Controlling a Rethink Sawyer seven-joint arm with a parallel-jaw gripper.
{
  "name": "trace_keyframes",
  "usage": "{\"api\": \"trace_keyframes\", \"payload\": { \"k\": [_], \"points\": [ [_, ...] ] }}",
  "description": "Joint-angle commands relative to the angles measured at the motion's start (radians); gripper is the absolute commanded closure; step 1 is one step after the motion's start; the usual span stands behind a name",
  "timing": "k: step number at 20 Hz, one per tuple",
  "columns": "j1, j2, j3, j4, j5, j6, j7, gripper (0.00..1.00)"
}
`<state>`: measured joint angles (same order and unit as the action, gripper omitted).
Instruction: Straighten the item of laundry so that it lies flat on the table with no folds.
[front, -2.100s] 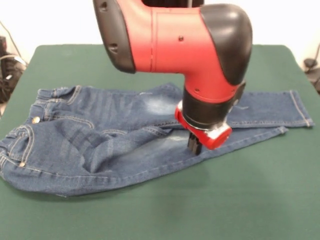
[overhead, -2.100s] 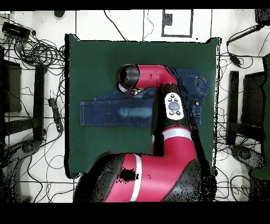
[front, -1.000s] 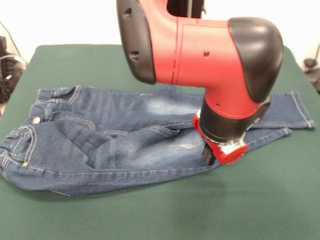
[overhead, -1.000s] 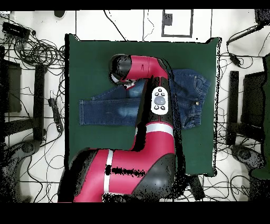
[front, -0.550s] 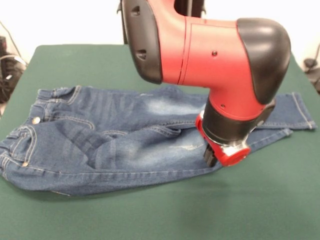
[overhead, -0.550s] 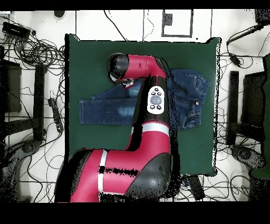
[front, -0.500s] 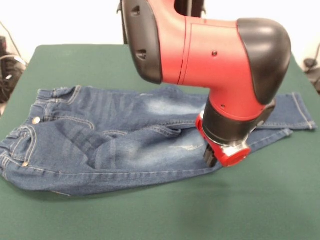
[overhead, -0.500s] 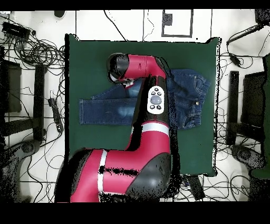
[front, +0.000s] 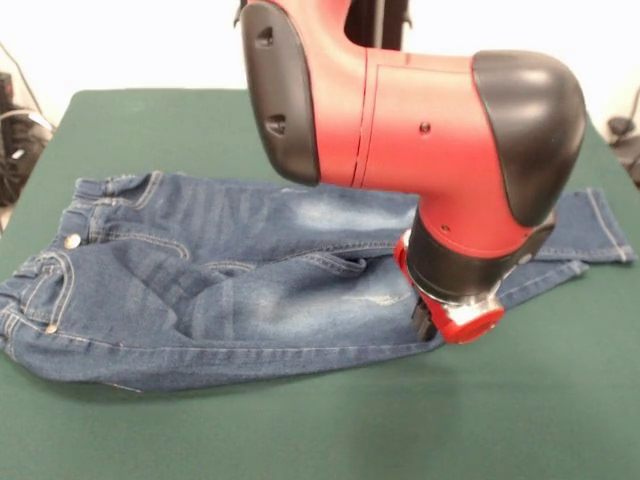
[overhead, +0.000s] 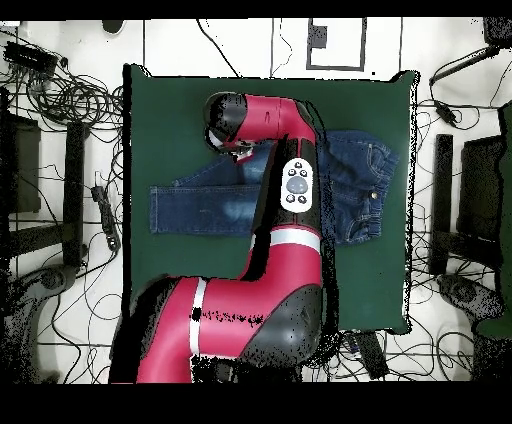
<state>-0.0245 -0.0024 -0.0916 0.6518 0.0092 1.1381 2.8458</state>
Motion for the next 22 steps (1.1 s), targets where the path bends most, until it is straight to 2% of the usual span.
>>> {"api": "trace_keyframes", "payload": {
  "k": [1, 5, 8, 13, 18, 22],
  "points": [
    [0.033, 0.058, 0.060, -0.092, 0.077, 0.031, 0.238, 1.00],
    [0.044, 0.083, 0.039, -0.142, 0.078, 0.059, 0.286, 1.00],
    [0.055, 0.097, 0.021, -0.159, 0.085, 0.051, 0.352, 1.00],
    [0.061, 0.120, 0.030, -0.174, 0.112, 0.006, 0.381, 1.00],
    [0.105, 0.159, -0.055, -0.254, 0.128, 0.083, 0.592, 1.00],
    [0.102, 0.160, -0.048, -0.254, 0.156, 0.095, 0.594, 1.00]
  ]
}}
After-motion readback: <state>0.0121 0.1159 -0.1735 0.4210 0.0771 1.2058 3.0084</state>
